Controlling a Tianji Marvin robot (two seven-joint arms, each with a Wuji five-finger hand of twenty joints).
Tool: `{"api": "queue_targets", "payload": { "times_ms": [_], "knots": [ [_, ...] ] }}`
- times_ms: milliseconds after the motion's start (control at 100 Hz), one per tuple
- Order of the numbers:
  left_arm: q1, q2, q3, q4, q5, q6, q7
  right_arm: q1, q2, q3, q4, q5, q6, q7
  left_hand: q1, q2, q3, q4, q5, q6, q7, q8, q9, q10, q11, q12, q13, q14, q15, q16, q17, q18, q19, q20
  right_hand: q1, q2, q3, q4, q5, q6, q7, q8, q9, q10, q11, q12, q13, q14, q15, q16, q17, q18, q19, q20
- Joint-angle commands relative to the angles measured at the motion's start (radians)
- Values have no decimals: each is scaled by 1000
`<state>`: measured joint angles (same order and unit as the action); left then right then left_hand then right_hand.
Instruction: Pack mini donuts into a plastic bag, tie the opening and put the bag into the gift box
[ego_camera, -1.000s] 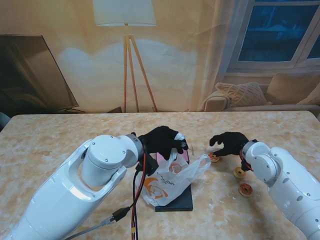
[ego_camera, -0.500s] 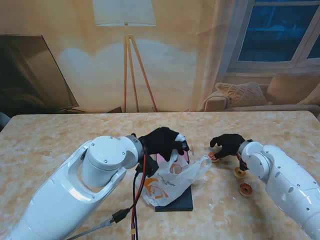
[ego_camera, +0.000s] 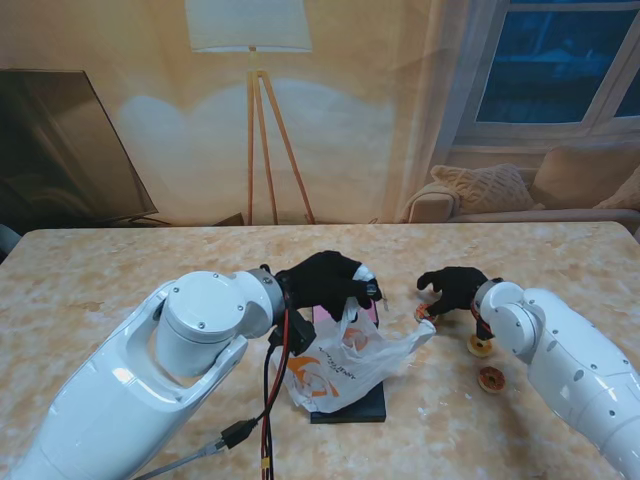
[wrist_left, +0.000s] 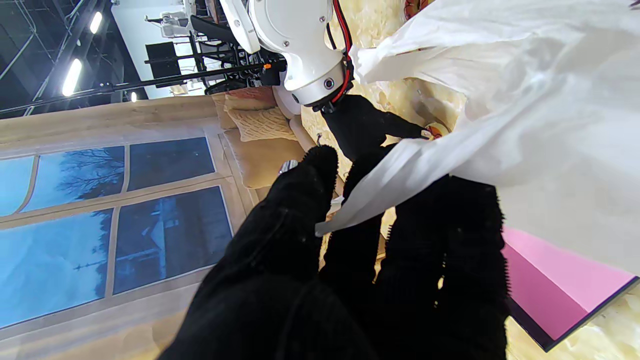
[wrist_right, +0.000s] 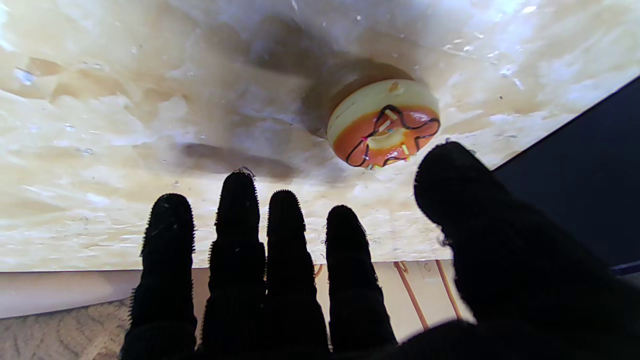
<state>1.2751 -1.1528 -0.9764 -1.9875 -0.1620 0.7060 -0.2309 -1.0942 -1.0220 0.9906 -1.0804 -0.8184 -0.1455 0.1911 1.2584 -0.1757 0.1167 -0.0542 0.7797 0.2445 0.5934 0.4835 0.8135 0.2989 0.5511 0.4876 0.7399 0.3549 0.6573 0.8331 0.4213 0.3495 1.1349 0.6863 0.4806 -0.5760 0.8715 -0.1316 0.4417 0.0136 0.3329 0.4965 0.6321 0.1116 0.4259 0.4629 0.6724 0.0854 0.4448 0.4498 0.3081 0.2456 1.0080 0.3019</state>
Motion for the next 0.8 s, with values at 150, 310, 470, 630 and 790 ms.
{"api": "queue_targets", "payload": {
  "times_ms": [150,310,470,630,790],
  "knots": [
    [-15,-21,7,-31,-34,15,17,3,-8,-11,4,3,5,18,33,4,-4,-15,14,-15,17,15,-10,0,-3,3,-8,12,3,18,6,-20,20,22,-12,-5,-3,7,-31,4,-13,-5,-29,17,21,10,5,-9,23,5,5,-8,11,-18],
    [-25,-35,12,-31,-56,27,46,9,-7,-20,8,1,7,24,33,6,-6,-15,11,-19,19,15,-12,-3,-3,2,-10,5,0,14,8,-32,11,15,-10,-10,-1,8,-29,3,-13,-6,-30,20,21,9,4,-9,24,5,5,-8,11,-19],
    [-31,-52,17,-21,-80,29,81,14,-6,-29,12,2,16,30,33,9,-9,-15,6,-26,21,14,-16,-11,-2,1,-10,-7,-9,6,11,-48,-5,3,-11,-10,1,8,-35,8,-18,-10,-35,22,21,10,3,-8,27,6,4,-10,7,-22],
    [-33,-64,21,-10,-115,27,102,17,-7,-34,14,2,21,29,33,12,-14,-16,0,-33,25,13,-21,-19,-1,0,-12,-19,-17,-2,12,-57,-18,-8,-9,-10,1,8,-48,8,-25,-13,-35,21,26,13,5,-10,35,11,5,-10,6,-24],
    [-28,-67,21,-4,-133,24,107,24,-6,-43,19,-1,19,32,32,14,-18,-16,-2,-35,30,10,-23,-21,0,0,-14,-22,-22,-6,11,-62,-28,-17,-8,-10,1,8,-52,3,-27,-15,-36,22,30,17,4,-11,40,14,4,-10,4,-25]
  ]
}}
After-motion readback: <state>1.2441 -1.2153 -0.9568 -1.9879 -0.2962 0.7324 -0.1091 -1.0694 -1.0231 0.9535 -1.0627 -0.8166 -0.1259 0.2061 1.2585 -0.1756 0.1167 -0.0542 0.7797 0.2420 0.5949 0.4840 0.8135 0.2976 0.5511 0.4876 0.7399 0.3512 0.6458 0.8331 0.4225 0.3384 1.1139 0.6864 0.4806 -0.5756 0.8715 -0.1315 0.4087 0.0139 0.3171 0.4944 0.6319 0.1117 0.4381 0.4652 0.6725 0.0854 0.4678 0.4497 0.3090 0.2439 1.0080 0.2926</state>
